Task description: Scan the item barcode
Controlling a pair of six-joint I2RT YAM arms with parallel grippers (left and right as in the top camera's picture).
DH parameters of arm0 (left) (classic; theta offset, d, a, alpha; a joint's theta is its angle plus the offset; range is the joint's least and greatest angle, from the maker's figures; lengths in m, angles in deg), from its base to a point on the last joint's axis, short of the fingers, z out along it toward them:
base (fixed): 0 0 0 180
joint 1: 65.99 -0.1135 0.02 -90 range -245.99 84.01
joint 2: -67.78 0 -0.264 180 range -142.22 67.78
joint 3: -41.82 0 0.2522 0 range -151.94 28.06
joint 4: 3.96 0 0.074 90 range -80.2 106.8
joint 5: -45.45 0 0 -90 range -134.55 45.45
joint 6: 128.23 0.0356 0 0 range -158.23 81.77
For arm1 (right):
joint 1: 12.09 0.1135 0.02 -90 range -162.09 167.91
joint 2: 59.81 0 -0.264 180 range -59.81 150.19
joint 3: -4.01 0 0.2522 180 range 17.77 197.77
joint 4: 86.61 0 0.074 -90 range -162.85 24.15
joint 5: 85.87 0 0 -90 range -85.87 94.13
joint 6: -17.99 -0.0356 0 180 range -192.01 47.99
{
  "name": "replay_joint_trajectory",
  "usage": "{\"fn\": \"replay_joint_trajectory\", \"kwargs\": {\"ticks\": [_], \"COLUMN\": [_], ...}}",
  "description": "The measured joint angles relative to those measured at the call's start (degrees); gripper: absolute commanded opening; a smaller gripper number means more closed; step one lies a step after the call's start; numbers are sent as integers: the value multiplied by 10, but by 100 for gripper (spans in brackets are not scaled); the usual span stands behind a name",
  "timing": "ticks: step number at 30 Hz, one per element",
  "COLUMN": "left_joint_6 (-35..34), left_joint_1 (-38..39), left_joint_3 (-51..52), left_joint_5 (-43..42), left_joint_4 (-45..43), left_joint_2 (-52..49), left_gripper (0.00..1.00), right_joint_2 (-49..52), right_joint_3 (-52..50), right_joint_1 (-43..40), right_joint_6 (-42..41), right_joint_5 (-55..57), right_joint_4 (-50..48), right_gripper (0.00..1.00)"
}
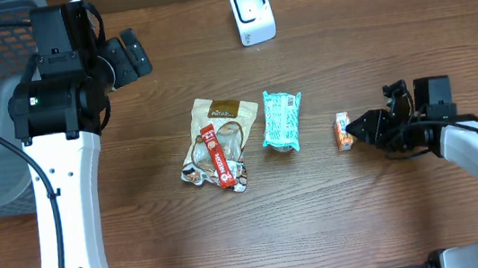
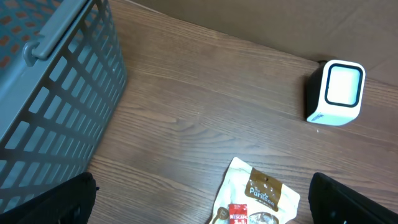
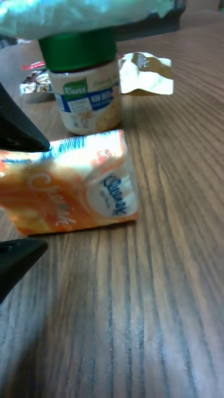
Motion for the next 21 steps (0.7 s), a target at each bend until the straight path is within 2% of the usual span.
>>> {"fn": "replay_joint_trajectory", "kwargs": {"ticks": [8,11,13,15,21], "left_joint_6": [0,0,0,0,0], "left_joint_1": [0,0,0,0,0], "left_joint_3": [0,0,0,0,0], "left_joint_5": [0,0,0,0,0], "left_joint_4": [0,0,0,0,0], "left_joint_2": [0,0,0,0,0], "left_gripper": [100,100,100,100,100], "right_joint_2": [-37,-56,-67,-75,-79], "right_joint_3": [101,136,155,165,177], "right_joint_1": [-1,9,28,52,146], "right_joint_6": [35,42,47,49,38], "right_joint_5": [31,68,100,121,151], "right_joint_4": [135,179,198,207,199], "right_gripper": [49,55,62,64,63]}}
